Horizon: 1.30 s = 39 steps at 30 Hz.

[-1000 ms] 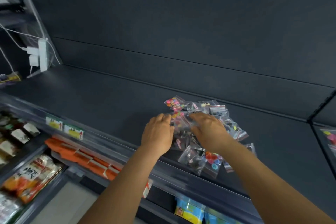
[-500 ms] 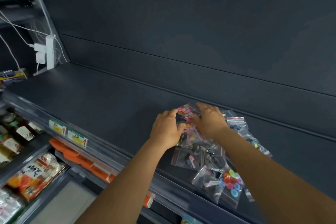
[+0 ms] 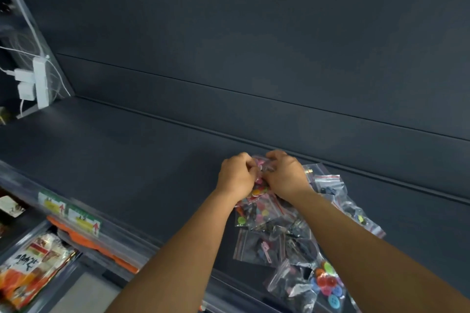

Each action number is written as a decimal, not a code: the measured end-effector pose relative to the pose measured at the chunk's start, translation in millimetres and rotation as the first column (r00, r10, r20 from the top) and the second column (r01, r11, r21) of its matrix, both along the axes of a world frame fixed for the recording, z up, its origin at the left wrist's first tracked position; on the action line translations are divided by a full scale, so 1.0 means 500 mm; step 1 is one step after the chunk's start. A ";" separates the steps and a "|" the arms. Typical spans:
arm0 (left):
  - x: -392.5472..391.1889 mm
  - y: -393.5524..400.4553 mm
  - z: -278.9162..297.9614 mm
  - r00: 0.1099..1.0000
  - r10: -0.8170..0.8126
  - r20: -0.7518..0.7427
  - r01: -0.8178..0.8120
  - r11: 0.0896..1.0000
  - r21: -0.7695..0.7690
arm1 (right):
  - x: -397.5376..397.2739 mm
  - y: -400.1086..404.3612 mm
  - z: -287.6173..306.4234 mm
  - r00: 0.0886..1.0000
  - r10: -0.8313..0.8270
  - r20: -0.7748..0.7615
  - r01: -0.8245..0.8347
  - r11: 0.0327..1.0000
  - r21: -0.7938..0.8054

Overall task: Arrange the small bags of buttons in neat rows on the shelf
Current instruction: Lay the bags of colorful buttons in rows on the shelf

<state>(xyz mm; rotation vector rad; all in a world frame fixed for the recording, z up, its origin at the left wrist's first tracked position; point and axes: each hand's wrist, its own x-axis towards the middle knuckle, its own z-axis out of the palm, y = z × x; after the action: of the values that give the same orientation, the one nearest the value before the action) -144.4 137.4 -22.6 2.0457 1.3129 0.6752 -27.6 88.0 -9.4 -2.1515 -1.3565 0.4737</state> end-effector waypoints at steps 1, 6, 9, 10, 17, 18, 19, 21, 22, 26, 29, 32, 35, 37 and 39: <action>0.000 -0.002 0.003 0.999 0.014 0.050 -0.013 0.999 -0.030 | 0.000 -0.003 0.003 0.999 -0.012 -0.033 0.014 0.999 0.051; 0.015 -0.028 0.036 0.944 0.031 0.329 0.002 0.995 -0.100 | 0.011 -0.031 0.047 0.933 -0.076 -0.352 0.182 0.943 0.279; 0.047 -0.061 0.069 0.891 0.078 0.447 -0.018 0.990 -0.137 | 0.029 -0.072 0.076 0.868 -0.053 -0.494 0.252 0.904 0.345; 0.060 -0.075 0.079 0.871 0.082 0.485 -0.007 0.988 -0.156 | 0.038 -0.091 0.085 0.841 -0.037 -0.539 0.269 0.894 0.359; 0.179 -0.217 0.139 0.797 -0.006 0.603 0.265 0.902 -0.341 | 0.145 -0.261 0.126 0.656 0.064 -0.752 0.344 0.862 0.373; 0.197 -0.240 0.144 0.800 -0.042 0.599 0.306 0.886 -0.347 | 0.166 -0.289 0.130 0.658 0.045 -0.752 0.366 0.854 0.371; 0.217 -0.266 0.148 0.802 -0.077 0.592 0.344 0.870 -0.352 | 0.189 -0.318 0.133 0.657 0.031 -0.753 0.386 0.844 0.372; 0.261 -0.320 0.155 0.811 -0.118 0.573 0.388 0.842 -0.375 | 0.233 -0.379 0.136 0.643 0.012 -0.765 0.429 0.823 0.374; 0.285 -0.348 0.157 0.819 -0.129 0.558 0.396 0.832 -0.388 | 0.257 -0.411 0.137 0.641 -0.001 -0.767 0.449 0.812 0.374; 0.386 -0.470 0.165 0.820 -0.210 0.532 0.457 0.799 -0.390 | 0.360 -0.550 0.138 0.653 -0.055 -0.755 0.493 0.788 0.369; 0.465 -0.568 0.171 0.827 -0.246 0.505 0.471 0.794 -0.384 | 0.439 -0.657 0.138 0.627 -0.063 -0.776 0.511 0.785 0.350; 0.547 -0.660 0.165 0.860 -0.281 0.427 0.442 0.829 -0.344 | 0.515 -0.752 0.133 0.643 -0.117 -0.757 0.517 0.795 0.317; 0.616 -0.742 0.162 0.874 -0.287 0.392 0.421 0.850 -0.317 | 0.580 -0.829 0.128 0.637 -0.153 -0.756 0.529 0.800 0.284; 0.654 -0.786 0.164 0.875 -0.285 0.391 0.426 0.837 -0.344 | 0.613 -0.871 0.128 0.641 -0.168 -0.749 0.547 0.784 0.292; 0.689 -0.817 0.164 0.879 -0.305 0.366 0.432 0.834 -0.343 | 0.639 -0.907 0.130 0.637 -0.187 -0.748 0.573 0.763 0.298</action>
<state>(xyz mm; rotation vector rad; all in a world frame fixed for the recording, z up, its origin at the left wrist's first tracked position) 200.4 -271.3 59.3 1.6958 0.7654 0.4510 291.7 -365.6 55.6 -1.5004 -0.4673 0.5647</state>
